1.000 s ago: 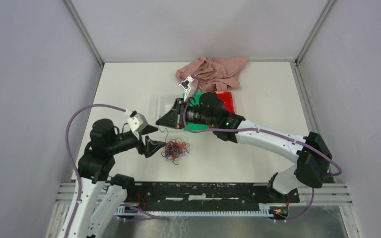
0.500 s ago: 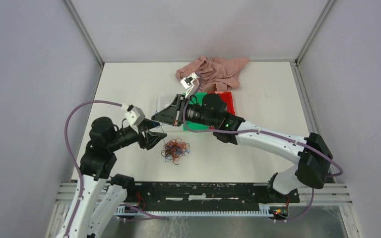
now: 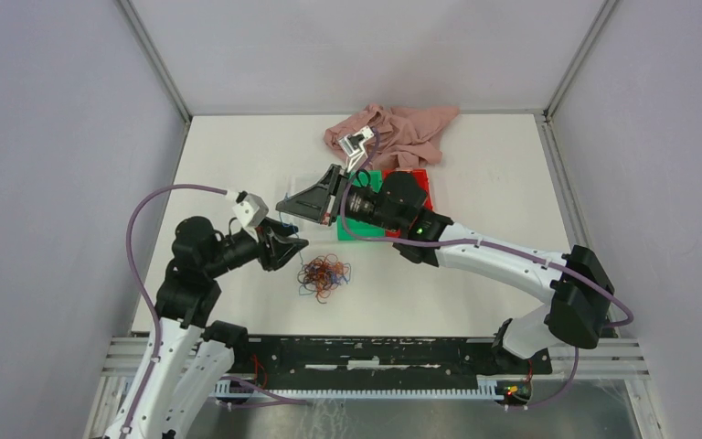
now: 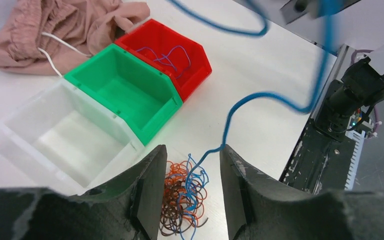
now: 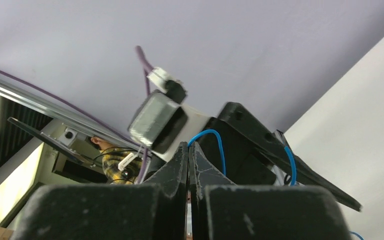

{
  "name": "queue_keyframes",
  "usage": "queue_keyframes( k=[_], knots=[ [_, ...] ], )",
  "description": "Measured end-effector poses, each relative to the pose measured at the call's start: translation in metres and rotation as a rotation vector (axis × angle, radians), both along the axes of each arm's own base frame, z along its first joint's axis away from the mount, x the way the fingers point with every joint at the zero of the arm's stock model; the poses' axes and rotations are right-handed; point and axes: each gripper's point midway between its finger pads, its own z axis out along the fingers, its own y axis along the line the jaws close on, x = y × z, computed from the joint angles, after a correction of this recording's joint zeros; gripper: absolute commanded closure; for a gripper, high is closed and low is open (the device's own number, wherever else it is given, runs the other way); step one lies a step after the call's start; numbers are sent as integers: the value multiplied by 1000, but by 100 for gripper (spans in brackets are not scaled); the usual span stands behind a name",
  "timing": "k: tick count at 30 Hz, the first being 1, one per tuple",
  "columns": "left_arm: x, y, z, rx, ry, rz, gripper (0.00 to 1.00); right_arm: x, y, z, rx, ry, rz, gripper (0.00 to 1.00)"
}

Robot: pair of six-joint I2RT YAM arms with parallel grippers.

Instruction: Untangle the cables

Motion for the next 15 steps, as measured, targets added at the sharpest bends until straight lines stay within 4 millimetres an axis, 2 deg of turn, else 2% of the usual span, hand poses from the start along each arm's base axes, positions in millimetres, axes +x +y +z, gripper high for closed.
queue_keyframes(
  k=[2,4,7,9,11,13,15],
  knots=[
    [1,0,-8,1,25,1,57,-1,-1,5,19,2,5,100],
    [1,-1,-12,-1,42,3,74,-3,-2,10,36,-1,12,100],
    [2,-2,-9,-17,46,5,91,-4,-3,15,53,-3,16,100],
    [2,-2,-5,-32,44,6,97,-5,-4,17,59,-3,19,100],
    [2,-3,-2,-48,43,6,97,-6,-4,18,64,-4,20,100],
    [0,-5,2,-68,47,-3,97,-6,-4,18,64,-3,25,85],
    [-3,-8,6,-86,55,-22,97,-8,-5,17,60,-3,37,61]
  ],
)
